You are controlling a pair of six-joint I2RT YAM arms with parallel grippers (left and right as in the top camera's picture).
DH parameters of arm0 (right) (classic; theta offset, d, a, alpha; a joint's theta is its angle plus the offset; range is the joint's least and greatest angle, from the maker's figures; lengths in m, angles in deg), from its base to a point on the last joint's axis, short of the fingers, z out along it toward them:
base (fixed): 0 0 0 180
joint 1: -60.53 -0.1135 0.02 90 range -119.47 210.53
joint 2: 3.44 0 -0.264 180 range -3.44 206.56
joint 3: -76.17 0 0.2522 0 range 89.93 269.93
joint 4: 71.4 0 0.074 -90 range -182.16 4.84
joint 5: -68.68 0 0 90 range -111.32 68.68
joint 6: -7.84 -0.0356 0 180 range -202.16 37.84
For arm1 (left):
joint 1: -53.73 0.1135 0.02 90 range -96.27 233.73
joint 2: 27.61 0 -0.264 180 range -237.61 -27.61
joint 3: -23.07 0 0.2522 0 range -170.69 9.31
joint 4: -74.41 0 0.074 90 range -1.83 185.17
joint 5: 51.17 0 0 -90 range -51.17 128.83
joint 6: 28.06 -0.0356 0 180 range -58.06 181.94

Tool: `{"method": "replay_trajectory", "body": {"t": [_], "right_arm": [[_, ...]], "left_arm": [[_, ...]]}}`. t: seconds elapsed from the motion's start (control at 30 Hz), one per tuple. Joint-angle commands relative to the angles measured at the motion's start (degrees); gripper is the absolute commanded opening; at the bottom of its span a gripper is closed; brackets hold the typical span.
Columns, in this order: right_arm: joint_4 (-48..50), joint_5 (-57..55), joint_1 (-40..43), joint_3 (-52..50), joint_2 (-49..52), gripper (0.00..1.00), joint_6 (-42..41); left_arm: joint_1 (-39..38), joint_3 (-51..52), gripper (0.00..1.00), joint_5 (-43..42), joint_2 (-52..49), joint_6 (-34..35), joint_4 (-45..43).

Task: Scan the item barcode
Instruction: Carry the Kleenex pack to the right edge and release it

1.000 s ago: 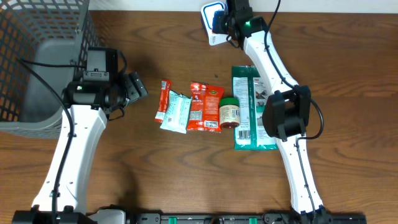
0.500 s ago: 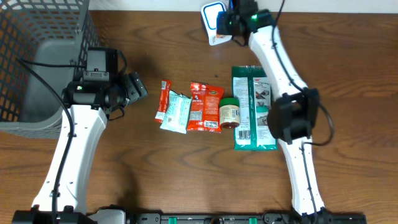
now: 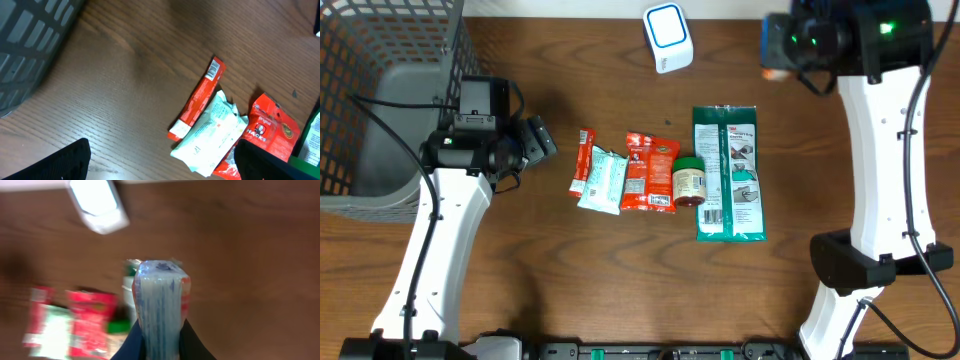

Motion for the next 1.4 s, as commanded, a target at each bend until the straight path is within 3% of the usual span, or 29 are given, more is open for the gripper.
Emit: {"method": "replay_trajectory", "body": {"t": [0.0,0.2,0.37,0.8,1.0,1.03,1.07,1.1,1.2,1.37], "right_arm": [[-4.39,-12.70,2.64,-1.11,2.91,0.01,0.00],[-4.76,-15.30,8.02,-9.57,3.34,0.01,-3.61],[-1.03,-28.81,13.03,-24.17,3.37,0.01,-13.90],[32.98,-37.44,26.67,-63.54,3.37,0.01,-16.15],[43.12,-36.33,31.93,-73.02,3.37,0.06,-16.11],[43.93,-36.30,32.41,-73.75,3.37,0.12,-16.13],[44.41,-36.24,32.70,-74.05,3.37,0.25,-16.13],[45.09,-35.32,32.89,-74.16,3.37,0.67,-15.96],[46.77,-33.18,32.63,-74.03,3.34,0.80,-10.34],[42.64,-32.61,30.51,-68.48,3.10,0.86,-7.96]], "left_arm": [[0.17,-0.61,0.92,0.70,-0.22,-0.98,0.17],[0.17,-0.61,0.92,0.70,-0.22,-0.98,0.17],[0.17,-0.61,0.92,0.70,-0.22,-0.98,0.17],[0.17,-0.61,0.92,0.70,-0.24,-0.98,0.17],[0.17,-0.61,0.92,0.70,-0.22,-0.98,0.17],[0.17,-0.61,0.92,0.70,-0.22,-0.98,0.17],[0.17,-0.61,0.92,0.70,-0.22,-0.98,0.17],[0.17,-0.61,0.92,0.70,-0.22,-0.98,0.17],[0.17,-0.61,0.92,0.70,-0.24,-0.98,0.17],[0.17,-0.61,0.92,0.70,-0.22,-0.98,0.17]]}}
